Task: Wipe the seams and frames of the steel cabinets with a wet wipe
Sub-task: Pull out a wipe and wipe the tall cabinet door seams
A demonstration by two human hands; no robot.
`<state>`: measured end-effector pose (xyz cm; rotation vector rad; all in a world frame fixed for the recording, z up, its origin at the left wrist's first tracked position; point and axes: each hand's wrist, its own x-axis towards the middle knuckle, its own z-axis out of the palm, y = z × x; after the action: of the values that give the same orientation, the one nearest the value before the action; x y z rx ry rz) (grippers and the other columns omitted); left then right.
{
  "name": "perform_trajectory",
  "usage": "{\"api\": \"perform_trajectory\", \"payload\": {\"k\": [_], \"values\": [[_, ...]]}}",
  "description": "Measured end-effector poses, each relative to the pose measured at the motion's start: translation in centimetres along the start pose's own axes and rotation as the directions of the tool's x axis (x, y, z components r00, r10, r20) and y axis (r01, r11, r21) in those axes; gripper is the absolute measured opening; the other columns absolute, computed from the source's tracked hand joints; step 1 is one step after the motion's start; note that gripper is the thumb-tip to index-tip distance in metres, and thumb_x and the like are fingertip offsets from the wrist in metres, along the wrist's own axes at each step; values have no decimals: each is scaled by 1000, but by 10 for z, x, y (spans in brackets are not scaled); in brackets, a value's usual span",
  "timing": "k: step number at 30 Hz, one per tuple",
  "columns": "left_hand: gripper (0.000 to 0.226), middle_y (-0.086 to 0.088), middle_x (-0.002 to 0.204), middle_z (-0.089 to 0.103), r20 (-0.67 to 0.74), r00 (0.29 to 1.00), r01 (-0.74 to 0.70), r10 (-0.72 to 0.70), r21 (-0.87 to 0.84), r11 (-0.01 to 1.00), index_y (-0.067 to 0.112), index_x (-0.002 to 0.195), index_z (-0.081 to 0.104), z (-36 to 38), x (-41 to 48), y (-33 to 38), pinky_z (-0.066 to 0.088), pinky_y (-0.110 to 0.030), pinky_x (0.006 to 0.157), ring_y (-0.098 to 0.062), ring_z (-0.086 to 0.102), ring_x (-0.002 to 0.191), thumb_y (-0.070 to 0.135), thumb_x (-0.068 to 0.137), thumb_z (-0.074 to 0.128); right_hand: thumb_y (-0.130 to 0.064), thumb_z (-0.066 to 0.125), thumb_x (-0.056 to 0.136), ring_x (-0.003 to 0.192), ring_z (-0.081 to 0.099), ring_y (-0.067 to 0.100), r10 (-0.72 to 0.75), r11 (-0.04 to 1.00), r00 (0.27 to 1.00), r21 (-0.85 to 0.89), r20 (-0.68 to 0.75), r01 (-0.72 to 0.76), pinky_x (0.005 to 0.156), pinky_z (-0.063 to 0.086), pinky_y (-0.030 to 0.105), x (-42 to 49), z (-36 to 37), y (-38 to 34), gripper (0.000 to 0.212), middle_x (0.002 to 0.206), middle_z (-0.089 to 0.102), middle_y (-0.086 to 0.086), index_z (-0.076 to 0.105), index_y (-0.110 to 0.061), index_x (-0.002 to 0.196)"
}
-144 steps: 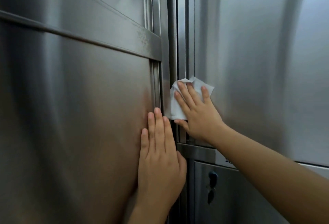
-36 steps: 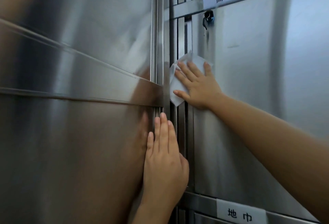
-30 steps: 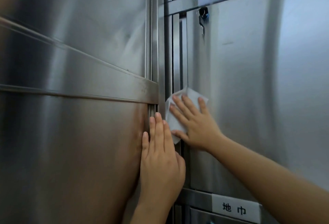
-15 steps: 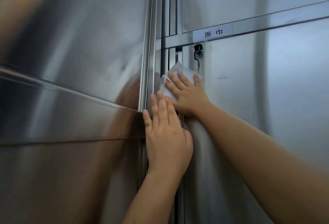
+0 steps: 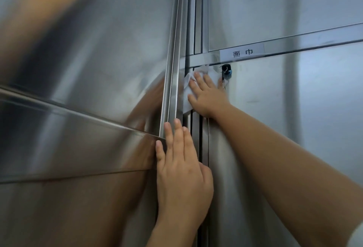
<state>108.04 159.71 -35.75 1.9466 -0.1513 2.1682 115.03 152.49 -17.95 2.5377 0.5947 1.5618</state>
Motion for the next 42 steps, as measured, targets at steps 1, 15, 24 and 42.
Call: {"api": "perform_trajectory", "payload": {"k": [1,15,24,42], "values": [[67,-21,142,40,-3,1000,10,-10,-5,1000,-8,128,50,-2,-4,1,9,-42,108,-32,27,135,22,69,34,-40,18,99,144,-14,19,-10,1000,1000,-28,0,10,112,-10,50,-8,5,-1,59,156,-17,0,-6,-22,149],[71,-17,143,40,307,950,39,-55,57,998,1,131,42,-33,-145,-4,8,-41,110,-25,17,139,24,64,38,-52,3,85,145,-6,21,-160,986,987,-37,17,161,107,-19,48,-175,95,-36,70,156,-9,1,3,-23,149],[69,-17,143,37,463,884,37,-67,75,997,1,133,37,-49,-199,-6,7,-41,110,-21,7,143,22,67,37,-47,28,85,138,25,21,-184,982,982,-51,-52,182,108,7,49,-250,134,-60,66,149,28,5,43,-15,139],[67,-21,149,26,648,759,-17,-54,102,995,-2,139,27,-84,-260,-20,10,-38,113,-29,18,139,16,75,34,-48,42,81,137,26,18,-211,977,973,-22,88,214,108,11,50,-361,170,-95,66,147,25,4,47,-12,136]]}}
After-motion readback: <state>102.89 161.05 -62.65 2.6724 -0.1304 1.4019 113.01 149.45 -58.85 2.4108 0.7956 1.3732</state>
